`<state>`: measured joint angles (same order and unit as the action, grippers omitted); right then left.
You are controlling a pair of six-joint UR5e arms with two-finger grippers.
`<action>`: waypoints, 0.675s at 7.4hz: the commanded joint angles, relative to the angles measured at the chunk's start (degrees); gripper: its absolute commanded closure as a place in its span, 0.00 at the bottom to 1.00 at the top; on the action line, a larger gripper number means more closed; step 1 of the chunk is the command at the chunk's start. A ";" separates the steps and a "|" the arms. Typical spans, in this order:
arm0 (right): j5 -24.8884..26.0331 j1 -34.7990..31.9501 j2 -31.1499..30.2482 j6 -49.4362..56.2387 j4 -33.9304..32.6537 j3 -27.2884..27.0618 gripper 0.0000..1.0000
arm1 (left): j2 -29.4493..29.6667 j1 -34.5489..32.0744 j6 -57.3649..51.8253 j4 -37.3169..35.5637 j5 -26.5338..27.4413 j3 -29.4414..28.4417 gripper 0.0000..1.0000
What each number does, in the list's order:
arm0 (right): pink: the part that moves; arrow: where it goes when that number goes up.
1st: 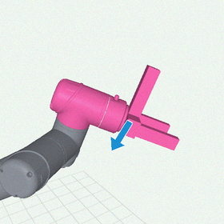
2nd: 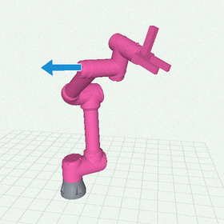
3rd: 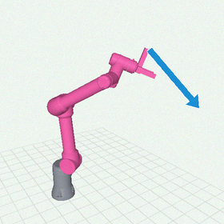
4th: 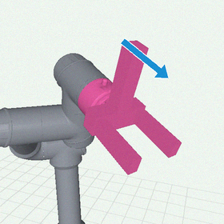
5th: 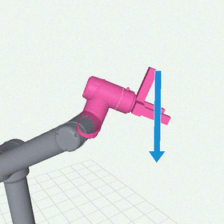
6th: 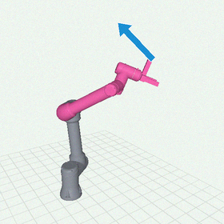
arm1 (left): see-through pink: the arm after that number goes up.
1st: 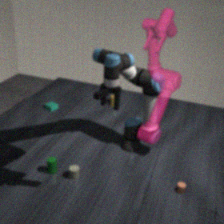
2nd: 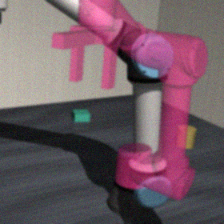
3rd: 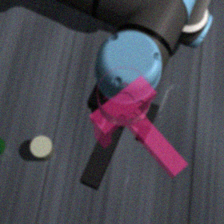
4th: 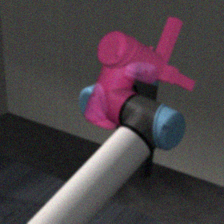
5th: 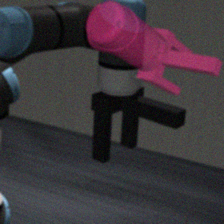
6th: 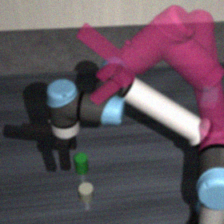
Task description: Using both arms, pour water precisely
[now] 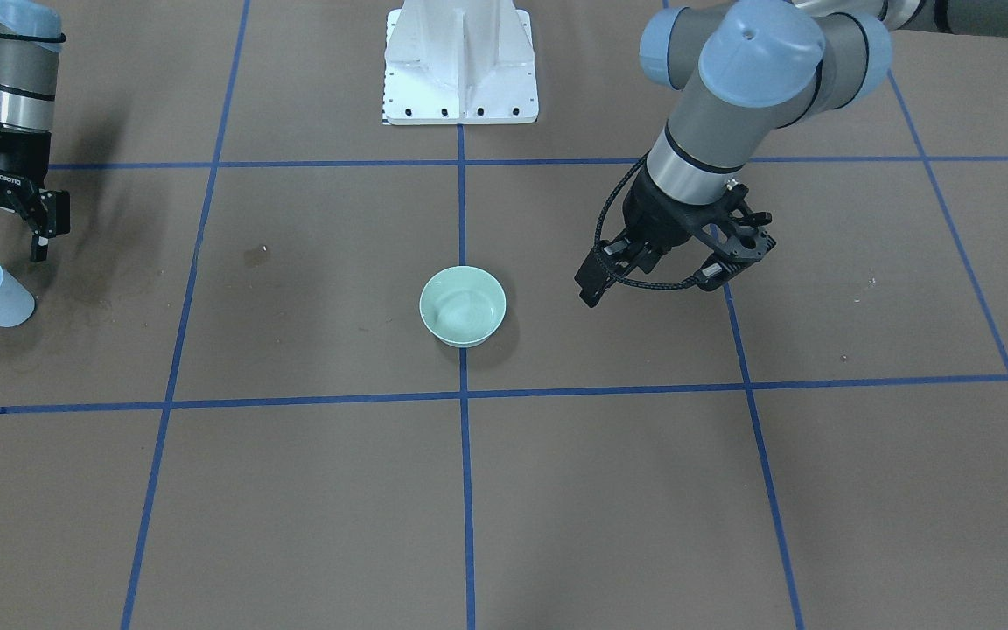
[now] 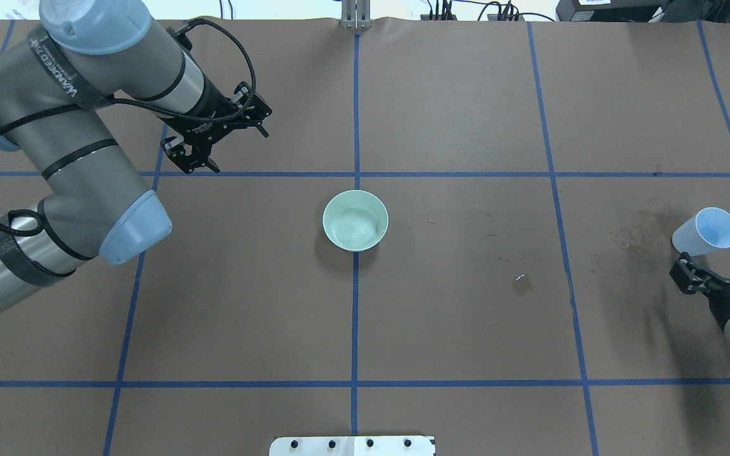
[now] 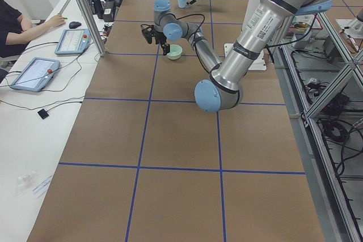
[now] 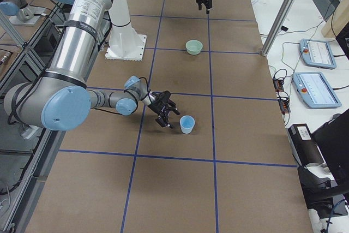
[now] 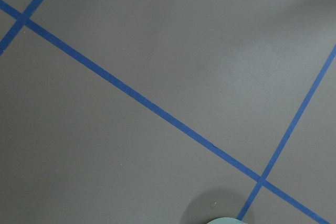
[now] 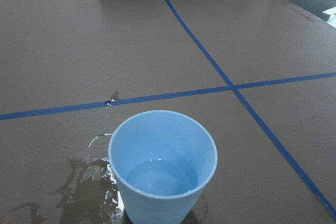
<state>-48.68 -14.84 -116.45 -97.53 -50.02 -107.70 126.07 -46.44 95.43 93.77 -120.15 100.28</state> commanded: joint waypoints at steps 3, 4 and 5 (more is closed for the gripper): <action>3.15 0.34 2.01 -0.12 -0.70 2.39 0.00 | 0.06 0.38 0.02 -0.08 0.09 -0.09 0.00; 3.68 0.34 2.80 -0.03 -0.70 3.36 0.00 | 0.23 0.38 0.11 -0.08 0.00 0.00 0.00; 3.86 0.34 2.89 -0.03 -0.61 4.15 0.00 | 0.41 0.47 0.20 -0.08 0.00 0.26 0.00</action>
<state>-45.23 -14.48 -113.96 -97.59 -50.69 -104.67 126.27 -46.04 95.52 93.69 -120.12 100.30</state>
